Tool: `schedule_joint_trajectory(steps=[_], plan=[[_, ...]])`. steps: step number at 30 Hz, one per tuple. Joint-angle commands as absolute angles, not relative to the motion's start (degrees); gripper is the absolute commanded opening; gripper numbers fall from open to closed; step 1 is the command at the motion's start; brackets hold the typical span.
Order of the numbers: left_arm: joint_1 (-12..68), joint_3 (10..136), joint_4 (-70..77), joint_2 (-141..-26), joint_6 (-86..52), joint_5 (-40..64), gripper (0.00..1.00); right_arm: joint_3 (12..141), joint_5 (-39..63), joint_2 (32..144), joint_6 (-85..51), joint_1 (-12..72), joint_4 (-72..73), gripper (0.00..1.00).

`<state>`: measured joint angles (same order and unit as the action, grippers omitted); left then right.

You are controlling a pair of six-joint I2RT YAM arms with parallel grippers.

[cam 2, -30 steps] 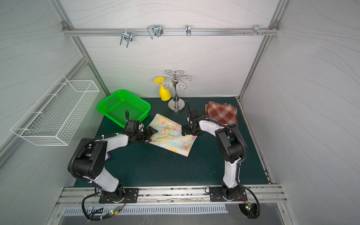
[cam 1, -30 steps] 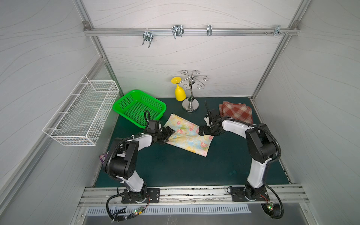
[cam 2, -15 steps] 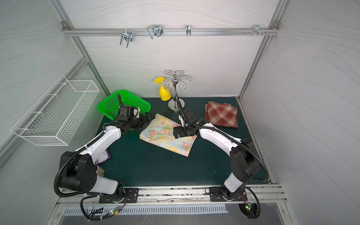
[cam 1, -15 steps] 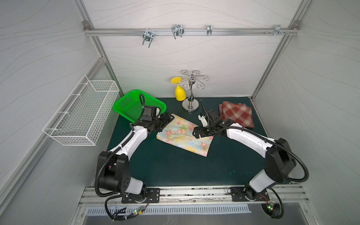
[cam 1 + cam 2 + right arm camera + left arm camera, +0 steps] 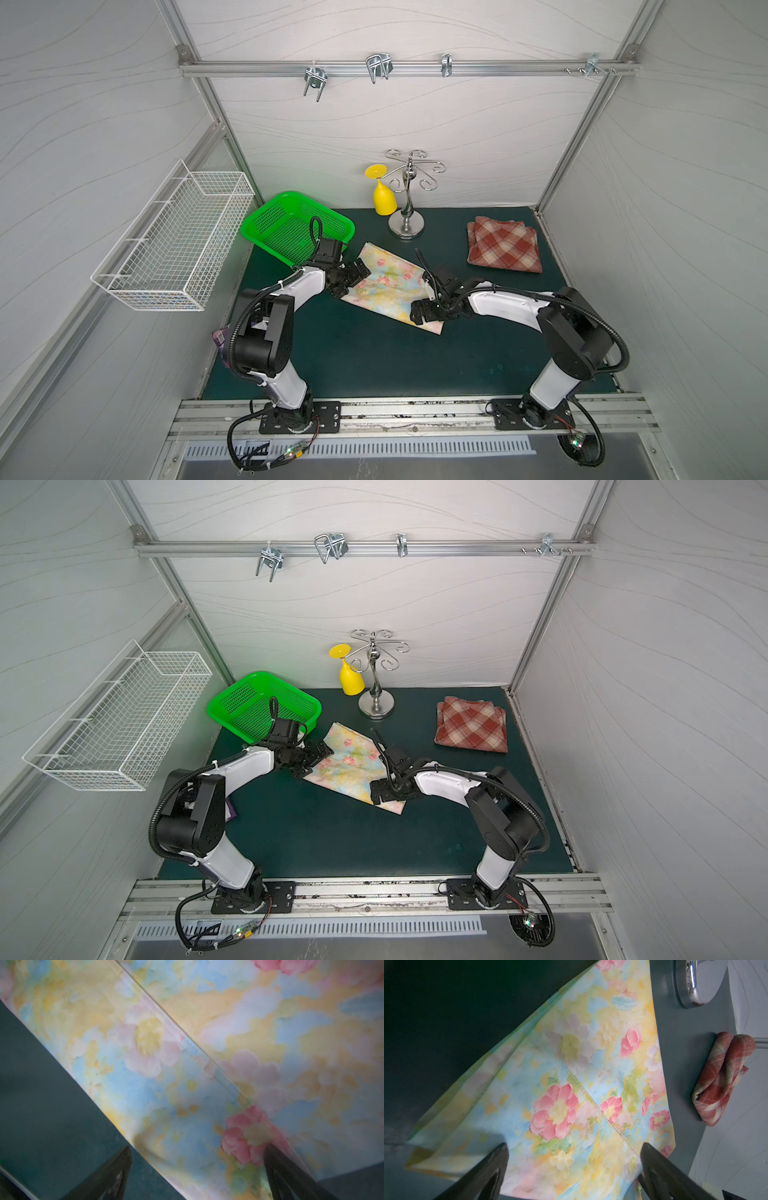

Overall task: Fold and stack skirts
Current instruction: Rotate the skirt at the center of the table.

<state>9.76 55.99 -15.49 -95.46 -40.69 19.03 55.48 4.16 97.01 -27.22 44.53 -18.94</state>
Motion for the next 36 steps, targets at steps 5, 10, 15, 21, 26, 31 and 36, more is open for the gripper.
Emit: schedule_joint_trajectory(steps=[5, 10, 15, 21, 26, 31, 36], plan=[[9.53, 51.64, -10.86, -94.08, -41.21, 18.2, 0.99, 53.55, 3.64, 100.99, -28.39, 43.74, -18.1, 0.99], [9.57, 47.75, -9.13, -91.35, -42.34, 18.79, 0.99, 53.12, 3.81, 100.12, -27.3, 41.78, -19.51, 0.99], [9.63, 43.87, -5.81, -90.02, -43.84, 19.86, 0.99, 53.61, 4.43, 99.58, -25.42, 39.06, -21.14, 0.99], [9.6, 44.62, -7.16, -89.77, -42.8, 19.34, 0.99, 54.62, 5.55, 100.2, -23.95, 36.58, -21.79, 0.99], [9.68, 45.06, -8.61, -85.49, -43.55, 20.47, 0.99, 58.6, 6.44, 103.85, -21.43, 32.1, -23.48, 0.99], [9.77, 45.83, -11.74, -79.8, -43.21, 20.58, 0.99, 65.19, 6.85, 109.71, -18.61, 28.64, -26.37, 0.99], [9.76, 48.3, -16.16, -76.21, -41.13, 19.22, 0.99, 72.0, 6.91, 114.26, -17.84, 27.76, -29.27, 0.99]])
